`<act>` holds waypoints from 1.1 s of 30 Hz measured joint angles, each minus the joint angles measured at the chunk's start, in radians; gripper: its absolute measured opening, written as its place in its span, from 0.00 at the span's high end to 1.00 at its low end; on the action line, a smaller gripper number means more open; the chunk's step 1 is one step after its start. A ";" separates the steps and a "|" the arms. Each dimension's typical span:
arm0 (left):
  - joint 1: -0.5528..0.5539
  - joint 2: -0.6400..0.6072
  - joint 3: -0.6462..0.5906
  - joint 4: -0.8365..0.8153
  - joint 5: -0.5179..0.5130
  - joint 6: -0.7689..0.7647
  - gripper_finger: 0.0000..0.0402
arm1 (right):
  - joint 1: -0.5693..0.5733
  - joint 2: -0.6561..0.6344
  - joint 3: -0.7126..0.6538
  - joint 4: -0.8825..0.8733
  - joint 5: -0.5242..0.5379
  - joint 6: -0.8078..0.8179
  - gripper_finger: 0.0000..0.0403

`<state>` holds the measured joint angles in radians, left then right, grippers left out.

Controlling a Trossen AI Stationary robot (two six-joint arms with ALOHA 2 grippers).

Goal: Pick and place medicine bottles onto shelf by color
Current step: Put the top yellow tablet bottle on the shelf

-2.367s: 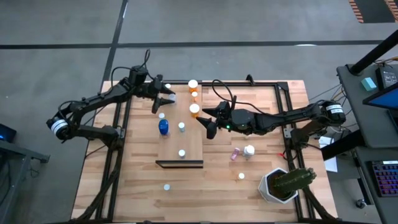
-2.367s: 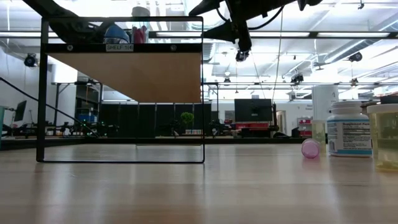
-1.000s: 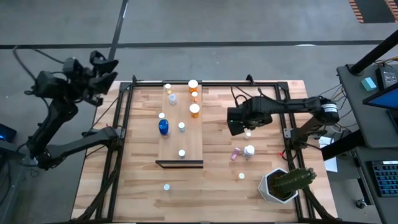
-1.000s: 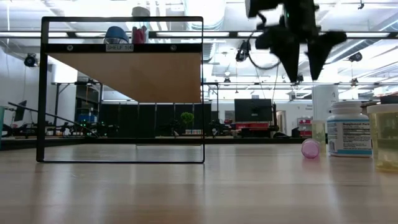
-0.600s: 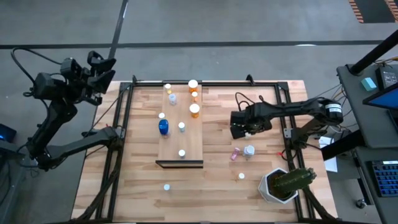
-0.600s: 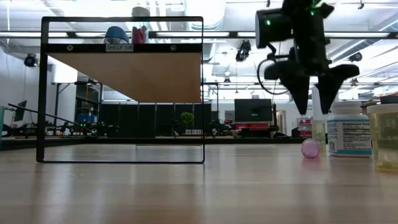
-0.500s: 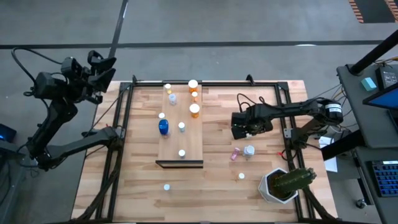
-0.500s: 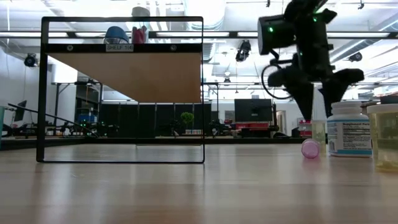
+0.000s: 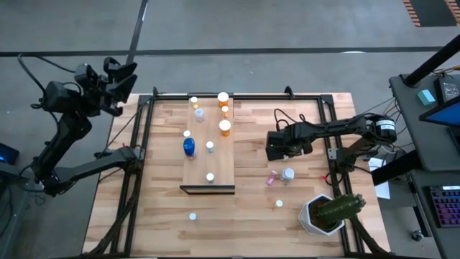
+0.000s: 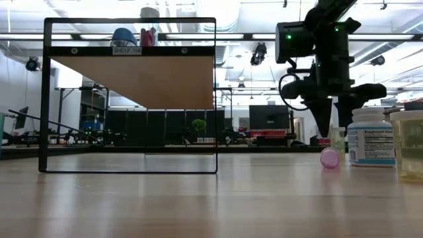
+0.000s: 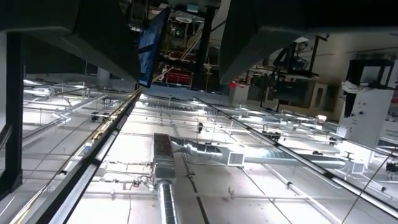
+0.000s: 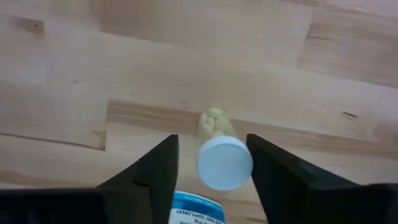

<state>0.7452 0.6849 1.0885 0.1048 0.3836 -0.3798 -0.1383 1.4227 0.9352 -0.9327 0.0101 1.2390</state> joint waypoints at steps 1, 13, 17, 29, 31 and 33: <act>0.000 0.000 0.000 0.000 0.000 0.000 0.49 | 0.000 0.000 0.000 -0.001 0.000 0.002 0.60; 0.001 0.002 0.000 0.000 0.004 -0.030 0.49 | 0.000 -0.001 0.062 -0.031 0.009 -0.022 0.76; -0.001 -0.004 0.000 0.000 0.041 -0.064 0.49 | 0.000 -0.001 0.232 -0.120 -0.022 -0.100 0.73; -0.018 -0.008 -0.008 0.000 0.053 -0.139 0.49 | 0.082 0.137 0.893 -0.212 -0.119 -0.204 0.74; -0.017 -0.008 -0.008 0.000 0.053 -0.138 0.49 | 0.095 0.209 1.002 -0.225 -0.119 -0.241 0.75; -0.018 -0.007 -0.008 0.000 0.053 -0.138 0.49 | 0.097 0.283 1.110 -0.271 -0.115 -0.292 0.75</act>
<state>0.7277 0.6781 1.0801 0.1043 0.4370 -0.5182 -0.0409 1.7062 2.0450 -1.2033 -0.1052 0.9473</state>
